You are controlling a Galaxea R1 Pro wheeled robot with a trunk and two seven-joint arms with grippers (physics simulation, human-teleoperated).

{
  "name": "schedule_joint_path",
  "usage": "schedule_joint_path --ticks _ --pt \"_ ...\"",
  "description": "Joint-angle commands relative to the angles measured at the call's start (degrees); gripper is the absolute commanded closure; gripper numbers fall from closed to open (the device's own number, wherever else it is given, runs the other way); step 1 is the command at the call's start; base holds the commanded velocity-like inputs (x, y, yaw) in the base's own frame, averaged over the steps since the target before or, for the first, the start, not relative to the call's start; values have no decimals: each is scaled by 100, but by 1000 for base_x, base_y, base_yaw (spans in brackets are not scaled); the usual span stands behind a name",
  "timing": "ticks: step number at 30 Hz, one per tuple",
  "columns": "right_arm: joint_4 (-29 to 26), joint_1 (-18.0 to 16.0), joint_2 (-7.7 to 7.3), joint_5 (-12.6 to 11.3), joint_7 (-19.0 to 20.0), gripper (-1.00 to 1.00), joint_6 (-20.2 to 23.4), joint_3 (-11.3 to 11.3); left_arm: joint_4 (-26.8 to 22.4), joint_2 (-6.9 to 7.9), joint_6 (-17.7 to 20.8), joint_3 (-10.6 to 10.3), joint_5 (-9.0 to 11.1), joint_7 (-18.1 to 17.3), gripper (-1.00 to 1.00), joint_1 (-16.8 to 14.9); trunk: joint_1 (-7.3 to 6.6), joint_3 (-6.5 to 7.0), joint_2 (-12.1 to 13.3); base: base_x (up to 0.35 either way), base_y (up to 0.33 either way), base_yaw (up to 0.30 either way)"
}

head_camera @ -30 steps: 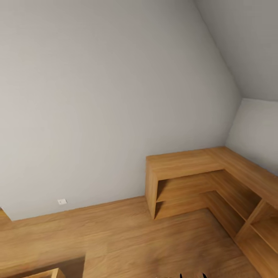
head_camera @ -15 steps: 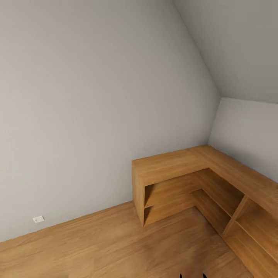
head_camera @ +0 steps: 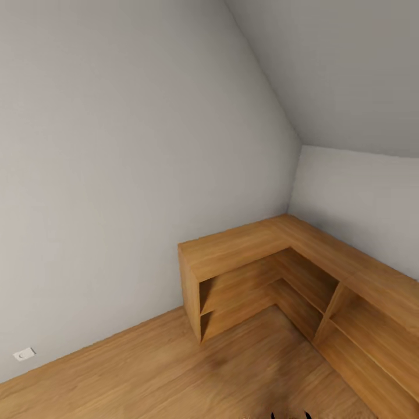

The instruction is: In the bedroom, organize the workspace by keeping the computer under the desk, ensuring the monitor is on the desk, placing the keyboard on the desk next to the monitor, placing the mouse on the desk next to the keyboard, moving the folder from the swivel chair onto the desk next to the mouse, stacking the notebook on top of the folder with the pen on top of the notebook, and positioning the swivel chair next to the desk.

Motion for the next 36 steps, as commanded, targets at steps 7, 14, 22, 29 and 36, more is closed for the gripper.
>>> schedule_joint_path --ticks 7,14,22,29,36 --pt "13 -7 5 13 -60 -100 -10 48 -1 -5 -10 -49 9 50 -100 -3 4 -13 -13 1 0 -262" --pt "13 -7 5 20 -60 -100 -10 48 -1 -8 -10 -49 10 50 -100 -3 4 -13 -13 2 0 -277" --pt "13 -7 36 17 -60 -100 -10 56 -1 -9 -10 -49 9 50 -100 -4 4 -37 -13 240 0 -256" --pt "13 -7 41 13 -60 -100 -9 61 -1 -24 -5 -59 3 49 -100 -3 4 -88 -13 74 0 -171" --pt "13 -7 50 6 -75 -100 -6 57 -14 2 234 -23 36 66 -100 -3 4 -142 -13 3 0 -162"
